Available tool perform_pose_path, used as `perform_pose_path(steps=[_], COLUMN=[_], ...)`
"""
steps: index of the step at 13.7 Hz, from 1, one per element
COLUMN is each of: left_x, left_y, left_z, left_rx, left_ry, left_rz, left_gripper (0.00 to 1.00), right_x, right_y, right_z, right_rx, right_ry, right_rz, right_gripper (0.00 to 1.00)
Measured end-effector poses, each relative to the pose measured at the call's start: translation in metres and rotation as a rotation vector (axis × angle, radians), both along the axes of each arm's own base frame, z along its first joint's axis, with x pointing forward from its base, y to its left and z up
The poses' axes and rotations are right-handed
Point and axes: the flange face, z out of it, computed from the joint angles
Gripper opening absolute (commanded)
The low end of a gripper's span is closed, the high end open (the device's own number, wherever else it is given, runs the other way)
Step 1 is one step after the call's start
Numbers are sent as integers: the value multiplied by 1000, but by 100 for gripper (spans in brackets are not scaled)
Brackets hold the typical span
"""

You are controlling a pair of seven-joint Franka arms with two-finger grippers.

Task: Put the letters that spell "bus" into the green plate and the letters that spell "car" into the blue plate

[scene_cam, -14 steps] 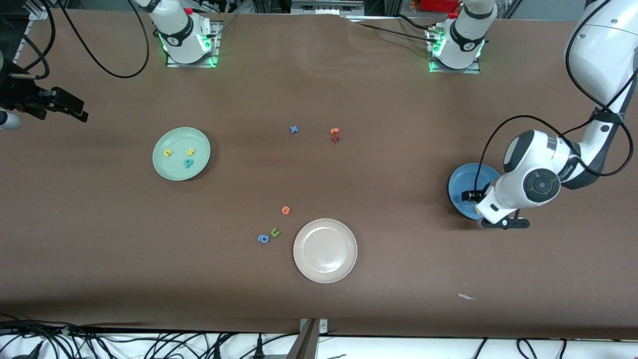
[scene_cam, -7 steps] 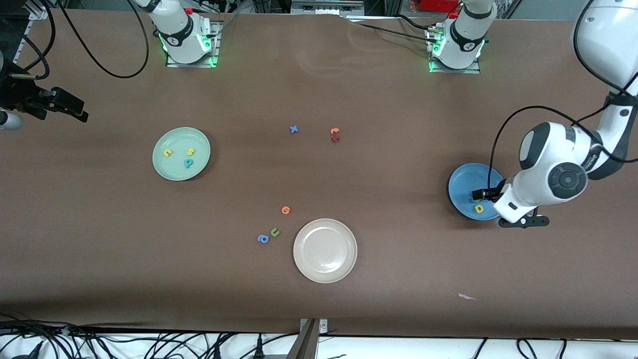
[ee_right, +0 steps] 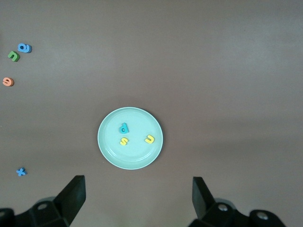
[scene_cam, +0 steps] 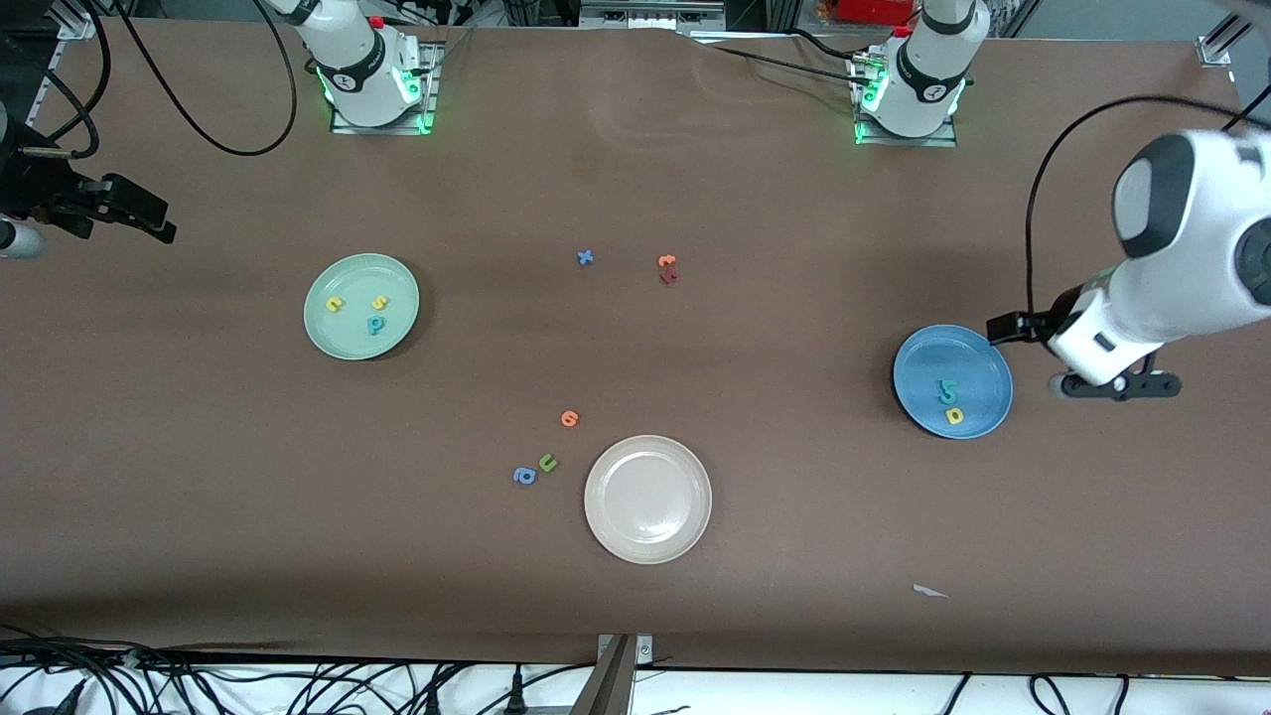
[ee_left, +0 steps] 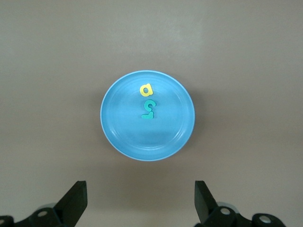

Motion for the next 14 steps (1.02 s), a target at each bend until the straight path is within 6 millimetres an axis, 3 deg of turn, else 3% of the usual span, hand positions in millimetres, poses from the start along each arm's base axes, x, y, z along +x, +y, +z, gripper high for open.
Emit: perform_pose_path(steps=[3,6,9,14], left_x=[-8,-9,-11,-13], left_y=[-2,0,-12,-7], left_z=[45,78,94,102], left_rx=[-21,-20,-21,-20], left_ry=[-56,-51,-55,-59], left_rz=[10,11,-9,-2], left_gripper=[100,100,100,100], right_x=[0,0,0,0], right_y=[0,0,0,0], right_z=[0,0,0,0], right_rx=[0,0,0,0], right_ry=[0,0,0,0], right_rz=[0,0,0,0], right_gripper=[100,100,100,100])
